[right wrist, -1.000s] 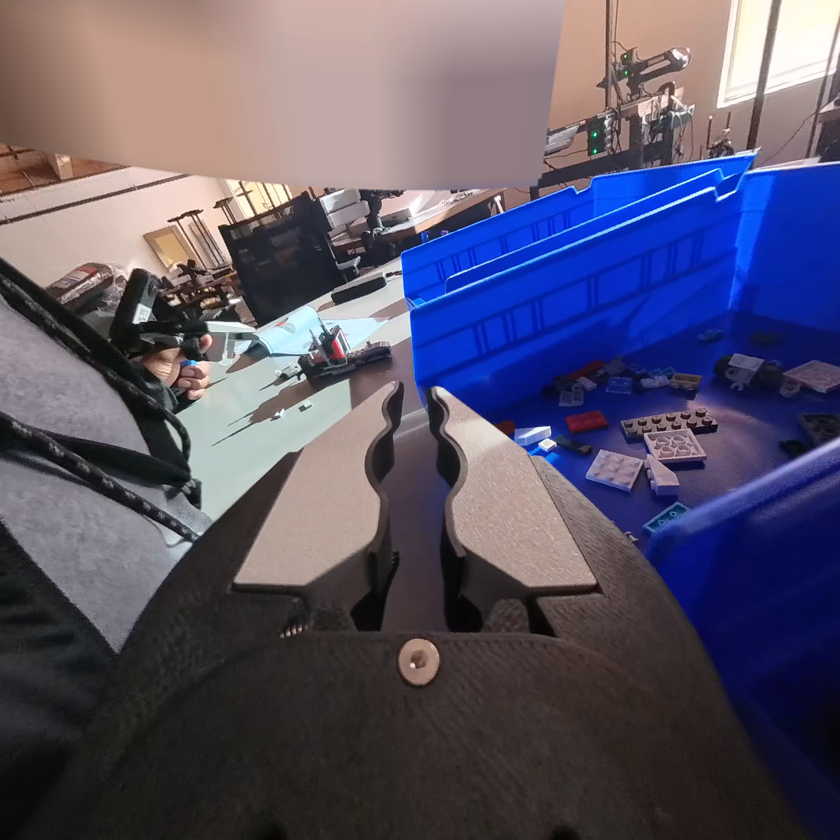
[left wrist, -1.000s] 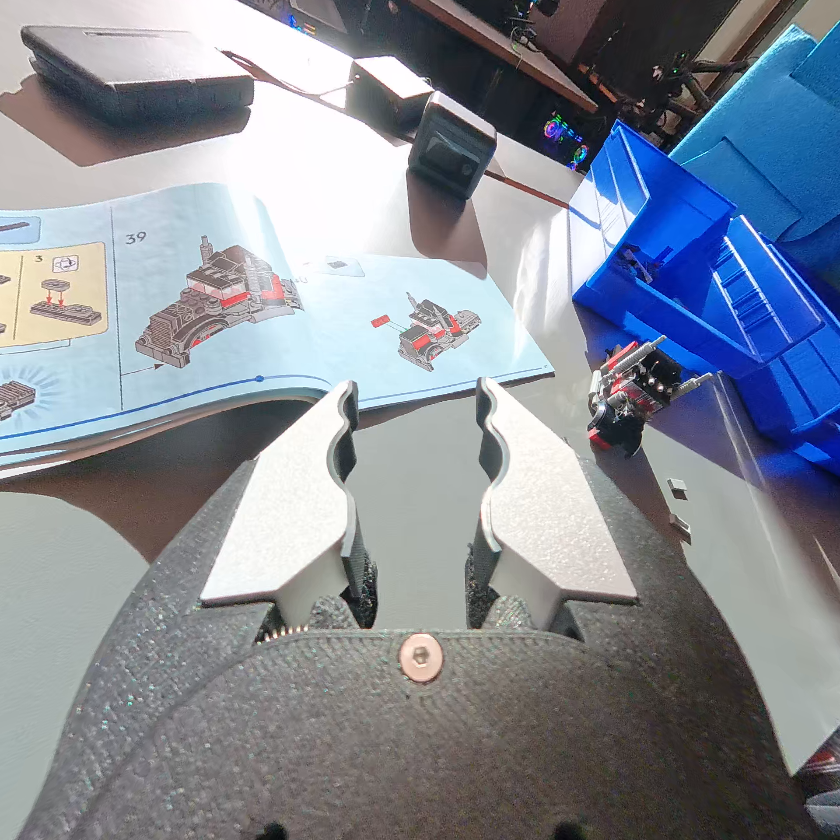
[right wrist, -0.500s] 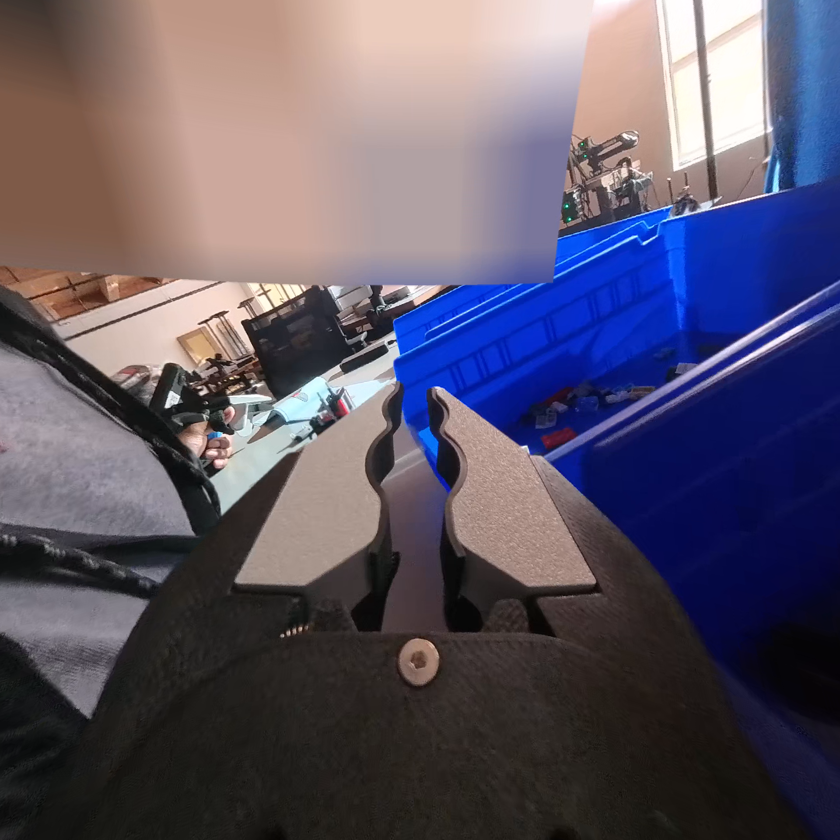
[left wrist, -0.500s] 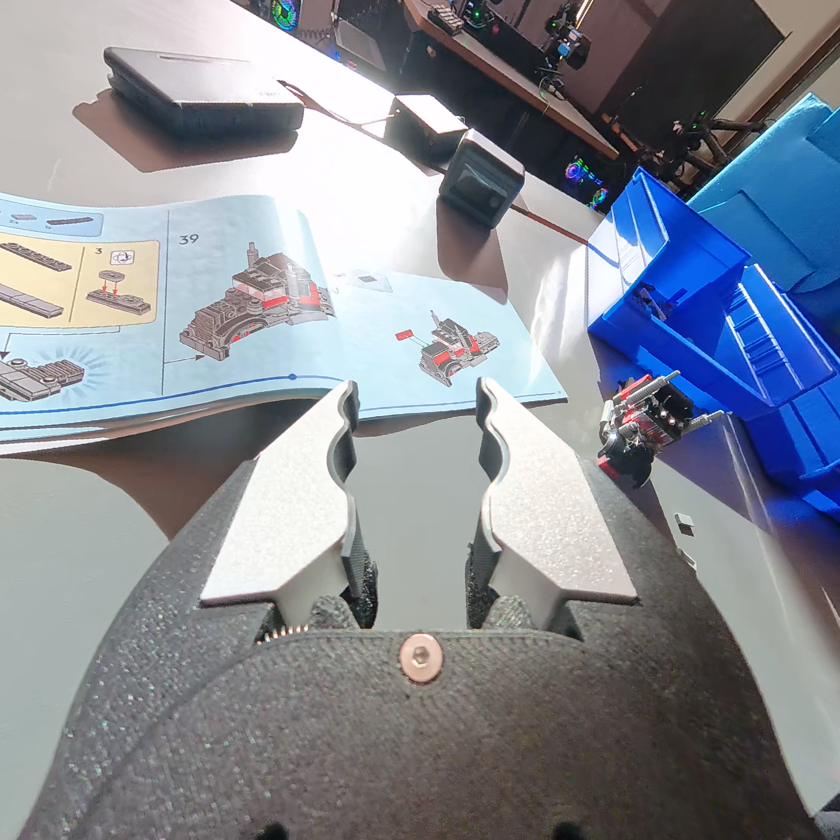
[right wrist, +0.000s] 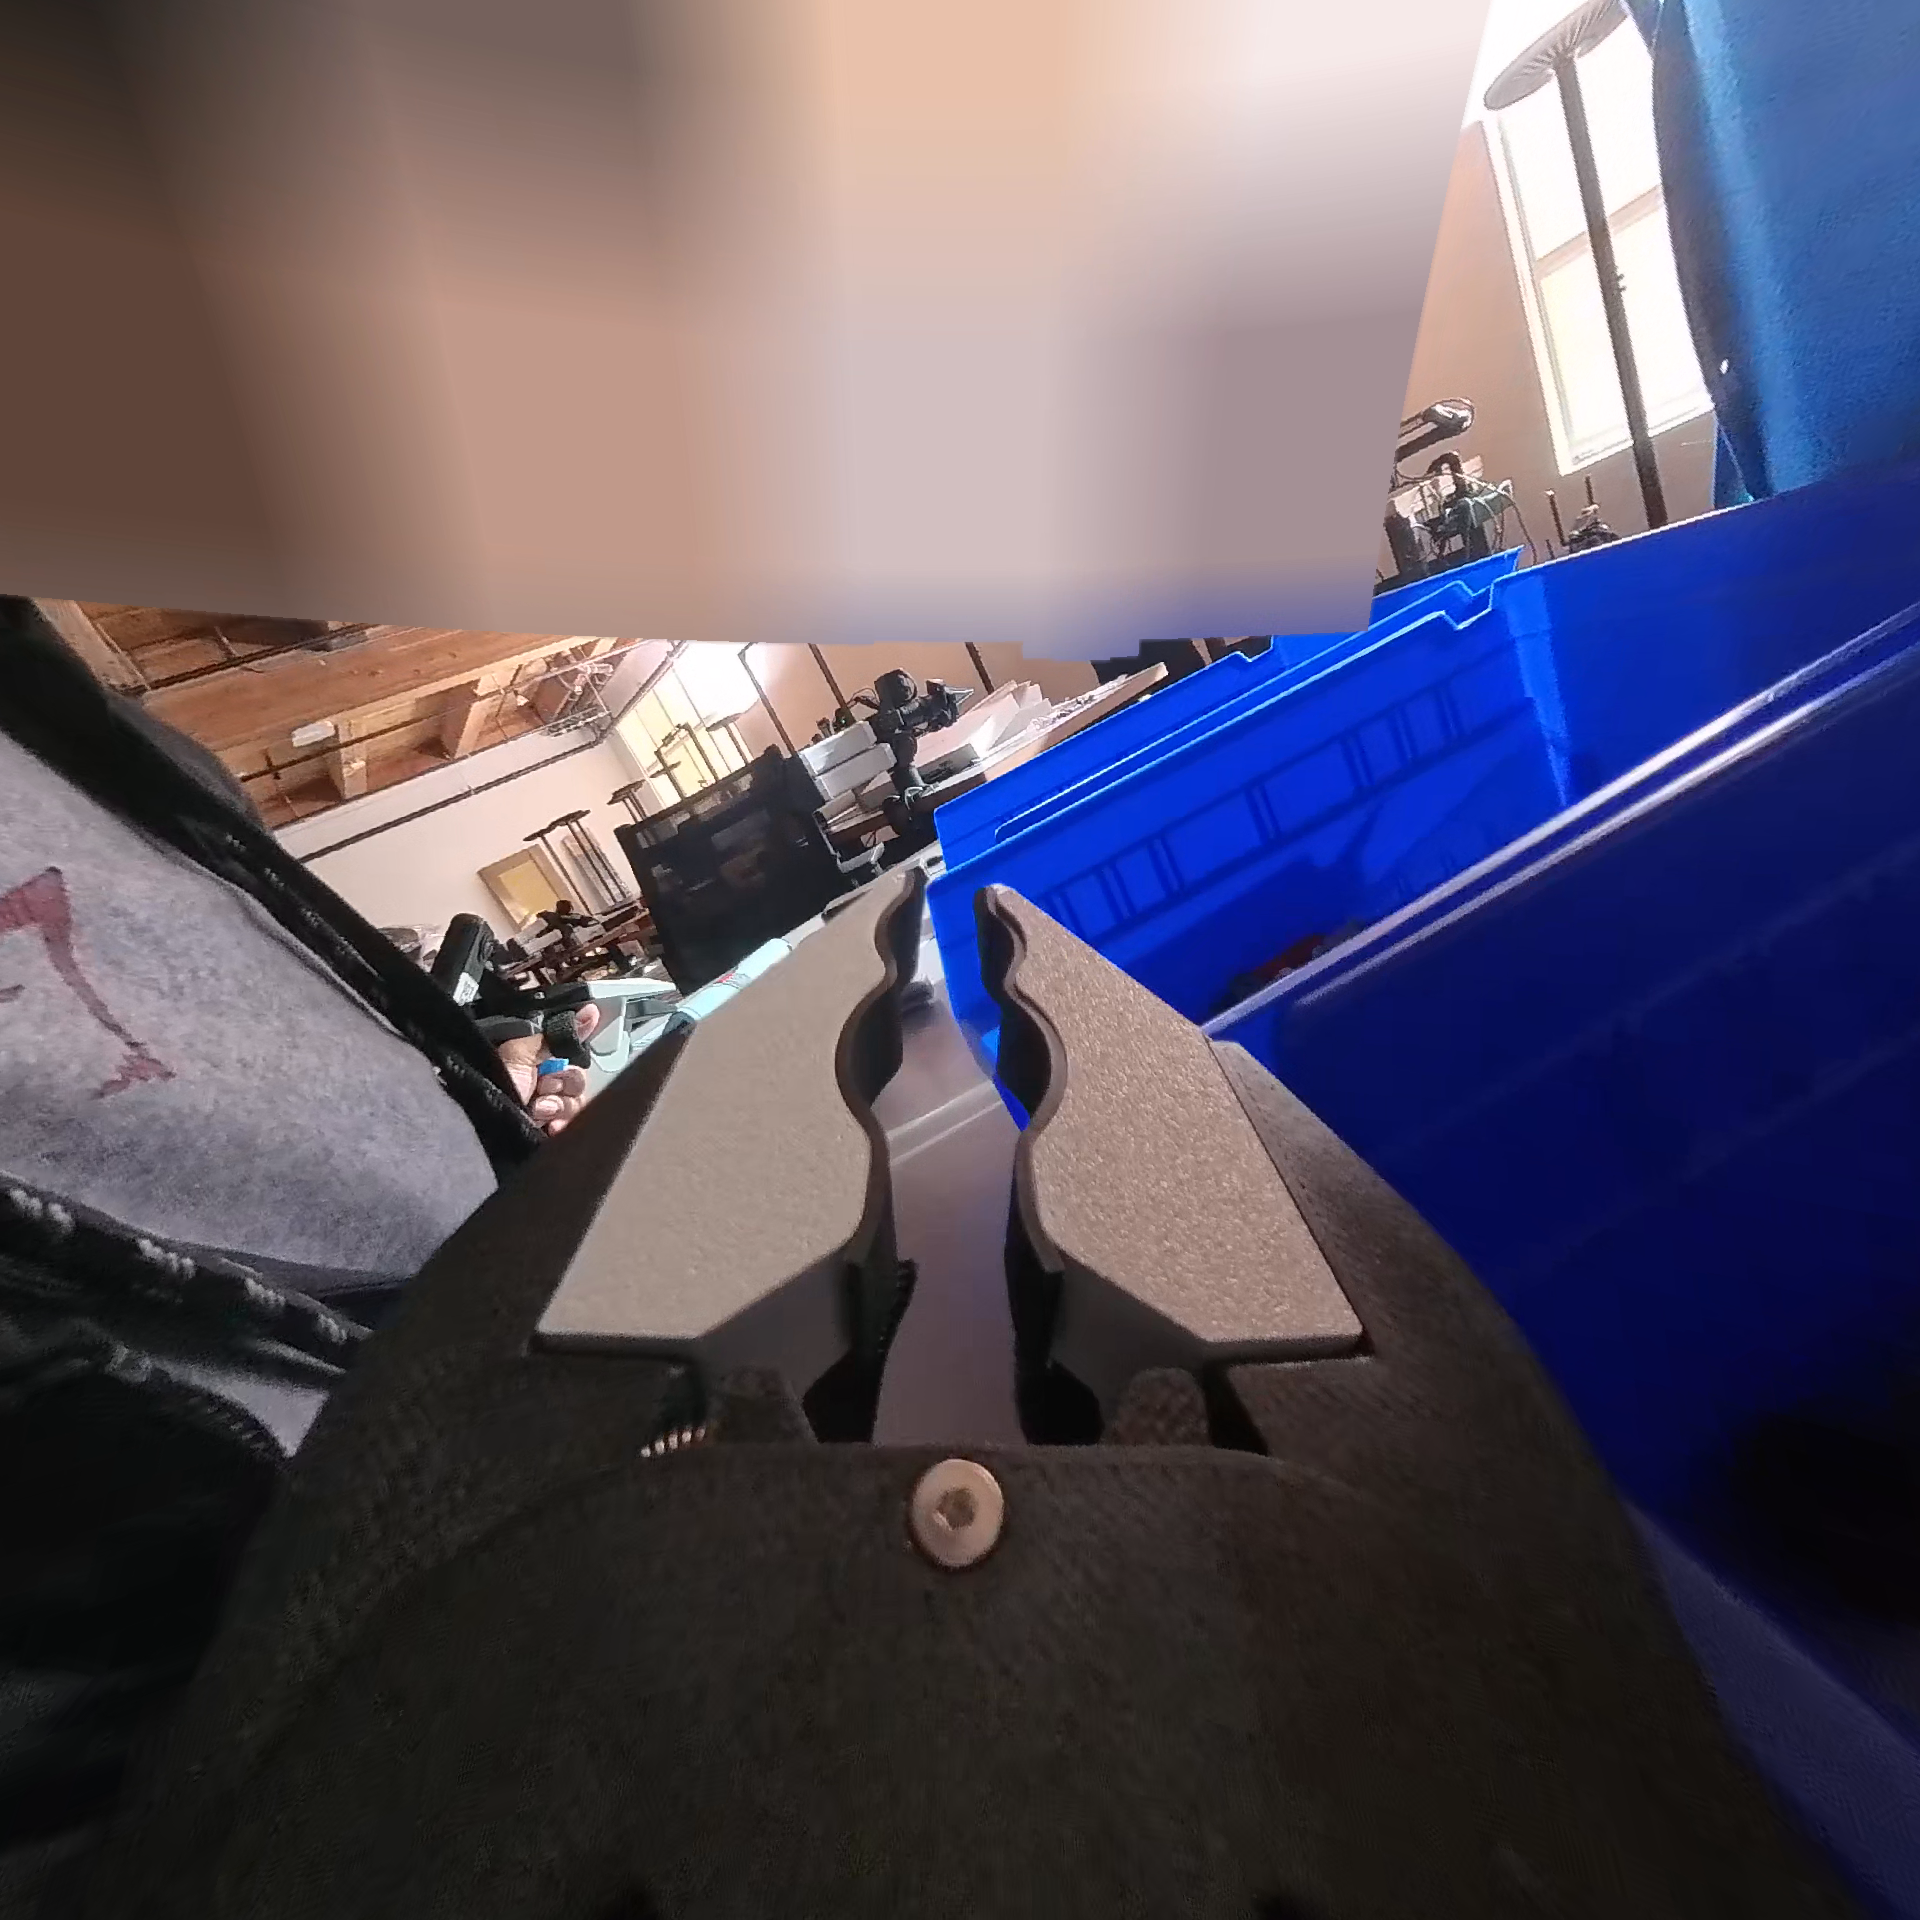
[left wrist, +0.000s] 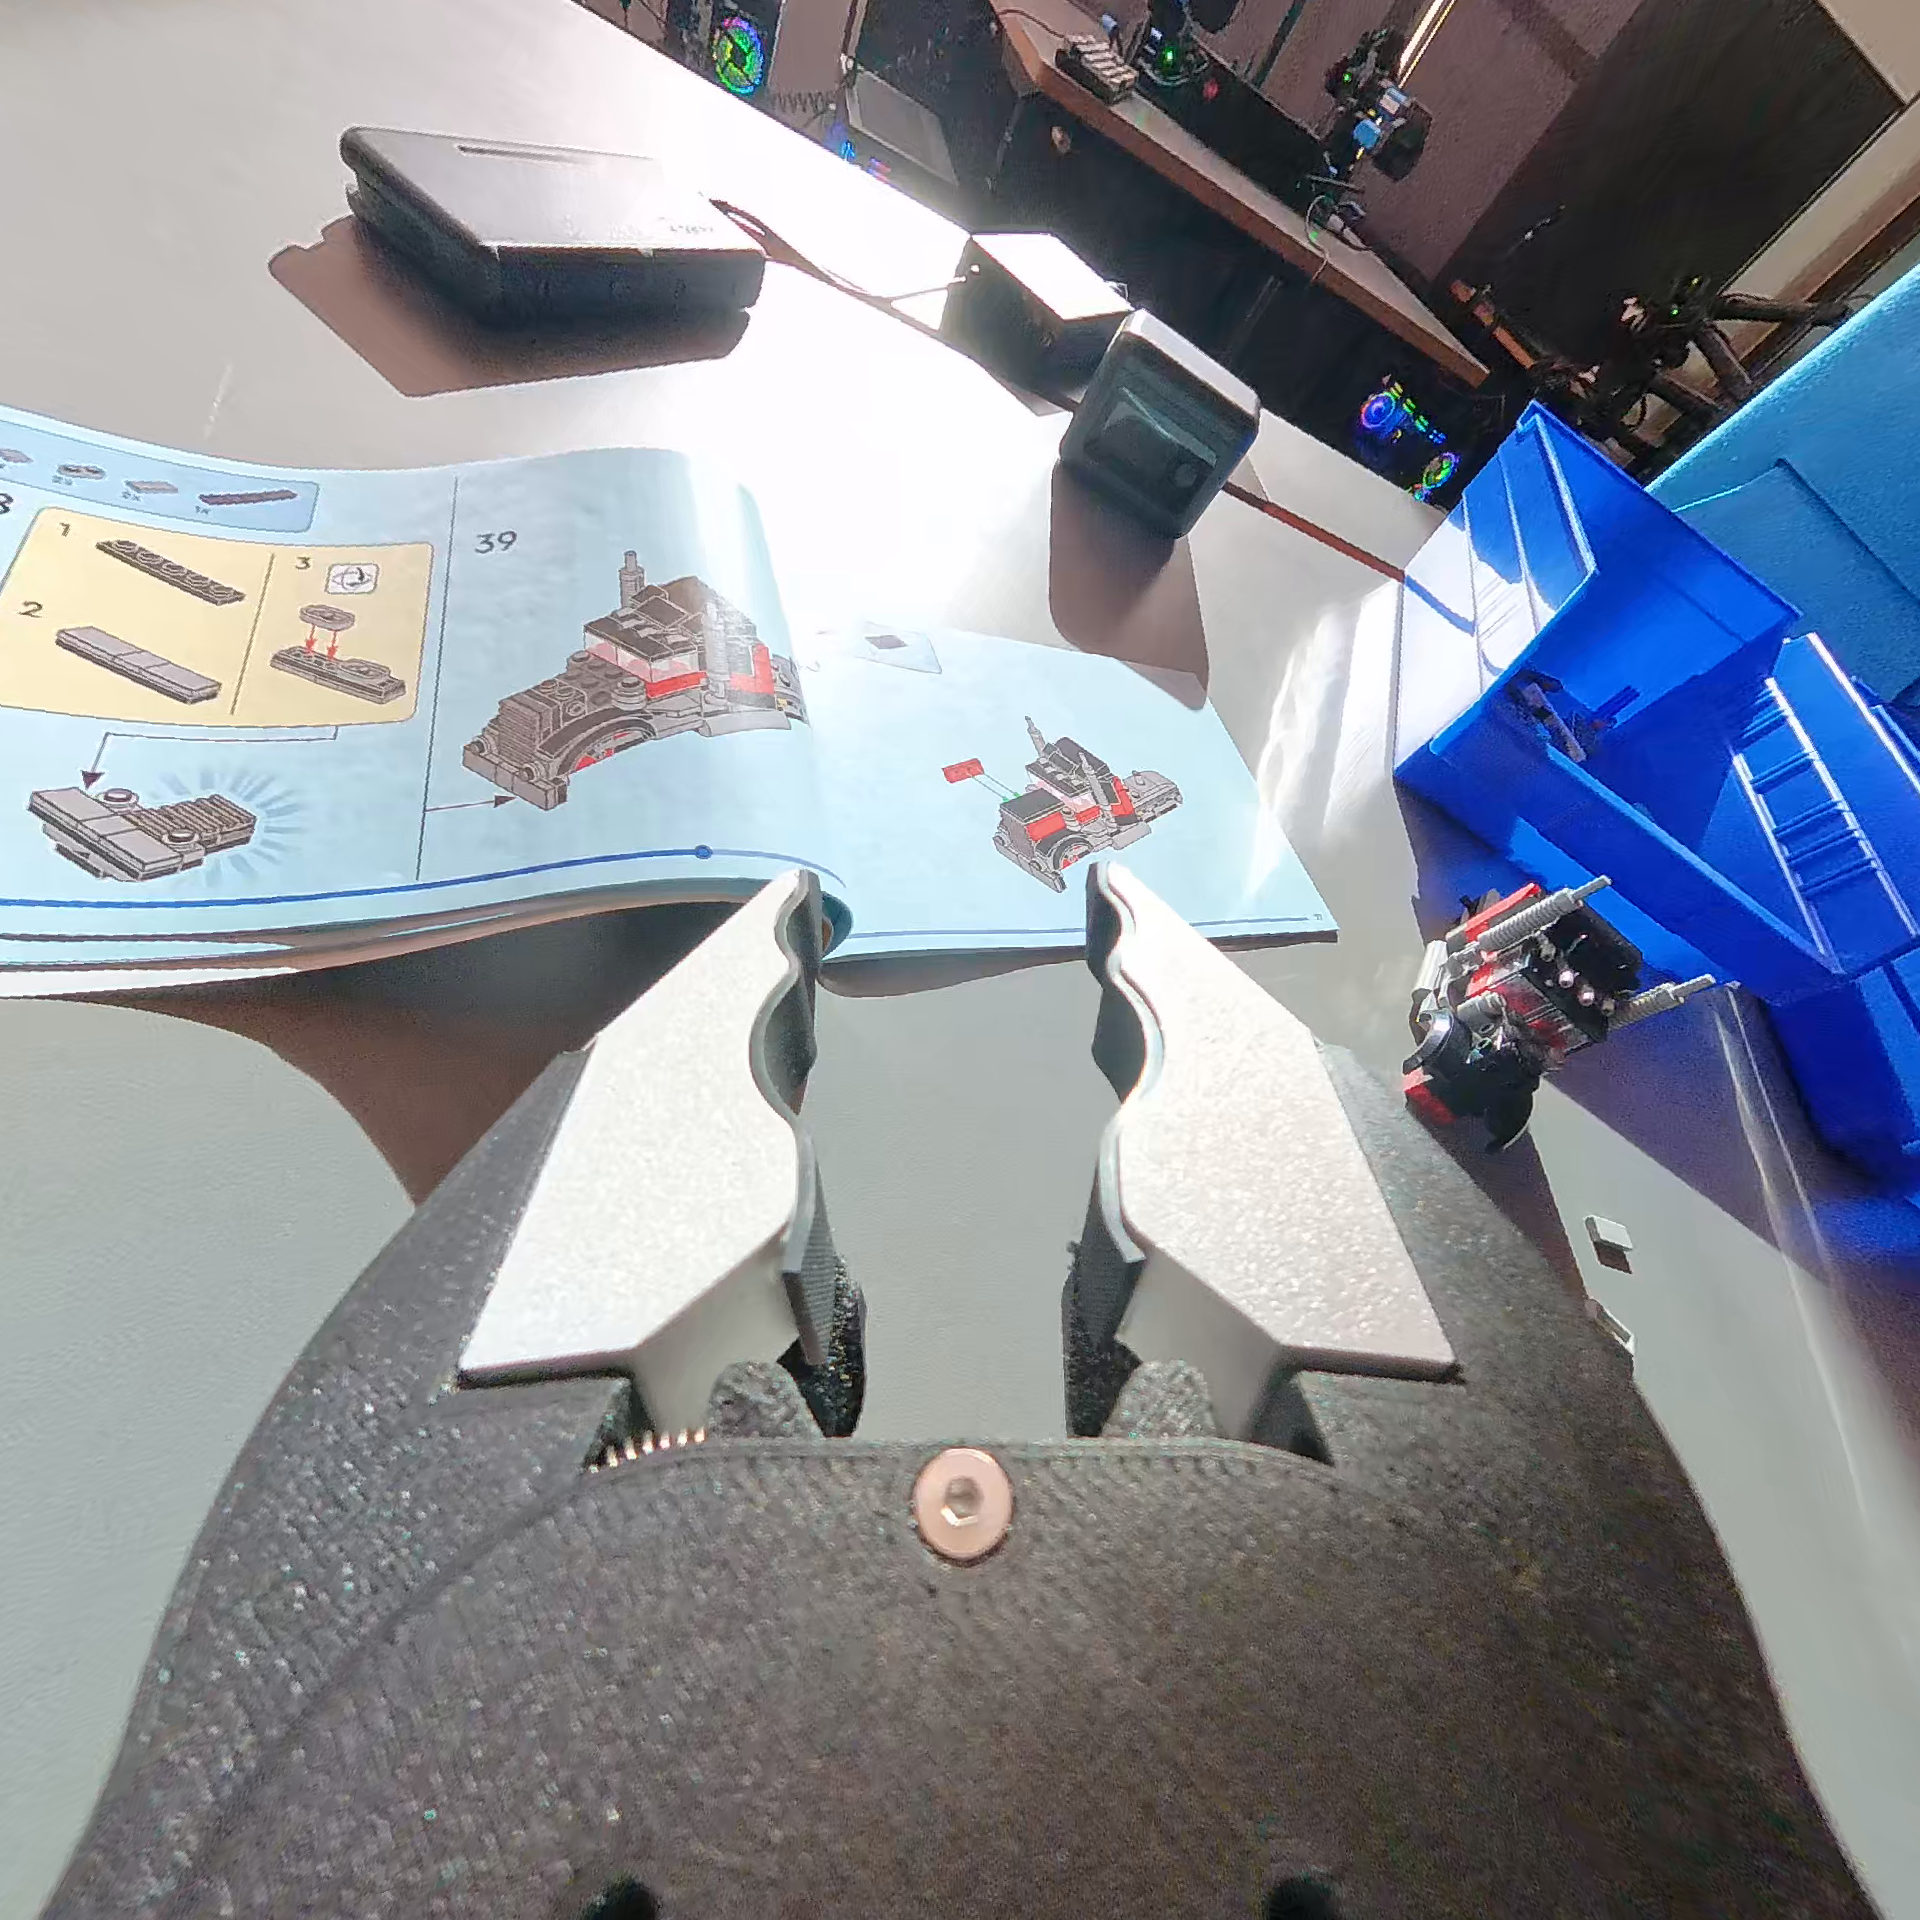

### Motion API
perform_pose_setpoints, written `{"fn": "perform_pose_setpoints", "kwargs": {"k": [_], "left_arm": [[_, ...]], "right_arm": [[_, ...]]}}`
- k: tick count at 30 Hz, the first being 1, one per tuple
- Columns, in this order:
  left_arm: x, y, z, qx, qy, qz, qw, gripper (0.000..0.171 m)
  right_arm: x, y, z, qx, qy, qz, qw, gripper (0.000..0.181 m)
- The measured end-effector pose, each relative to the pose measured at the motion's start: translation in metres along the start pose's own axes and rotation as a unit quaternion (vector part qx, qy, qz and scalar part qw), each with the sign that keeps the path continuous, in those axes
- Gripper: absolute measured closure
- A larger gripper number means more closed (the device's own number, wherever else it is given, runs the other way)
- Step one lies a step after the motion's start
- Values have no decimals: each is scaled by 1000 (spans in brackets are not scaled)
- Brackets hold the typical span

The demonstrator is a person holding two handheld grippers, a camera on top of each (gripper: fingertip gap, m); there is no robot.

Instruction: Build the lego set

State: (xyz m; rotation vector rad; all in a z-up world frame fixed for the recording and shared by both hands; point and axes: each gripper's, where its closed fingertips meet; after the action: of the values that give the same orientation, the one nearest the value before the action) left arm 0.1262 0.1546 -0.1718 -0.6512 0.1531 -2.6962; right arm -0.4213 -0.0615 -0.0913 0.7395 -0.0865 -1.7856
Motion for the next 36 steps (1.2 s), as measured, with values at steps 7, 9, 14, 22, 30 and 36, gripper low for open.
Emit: {"fn": "perform_pose_setpoints", "kwargs": {"k": [7, 9, 14, 22, 30, 36], "left_arm": [[0, -1, 1, 3, -10, -5, 1000, 121], [0, -1, 2, 4, -14, -7, 1000, 121], [2, -1, 1, 2, -6, -12, 1000, 121], [29, 2, 0, 13, 80, -41, 996, 120], [100, 14, -14, 33, 215, -136, 966, 142], [111, 26, -19, 16, 214, -166, 962, 144]], "right_arm": [[5, 3, -5, -16, -11, -22, 1000, 175], [6, 4, -8, -25, -20, -29, 999, 176], [7, 8, -16, -49, -40, -40, 997, 178], [-9, 20, -32, -81, -62, -3, 995, 180], [-29, 49, -76, -159, 4, 39, 986, 180], [-41, 72, -110, -214, -26, 42, 976, 180]]}}
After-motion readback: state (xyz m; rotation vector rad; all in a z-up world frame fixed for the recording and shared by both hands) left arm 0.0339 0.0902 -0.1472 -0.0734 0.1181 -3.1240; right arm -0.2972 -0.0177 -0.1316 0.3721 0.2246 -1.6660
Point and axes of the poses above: each gripper's, where its closed fingertips meet, y out along the fingers, z out of its top, x = y × z across the jaws, and after that the axes turned 11 degrees about x, right-handed
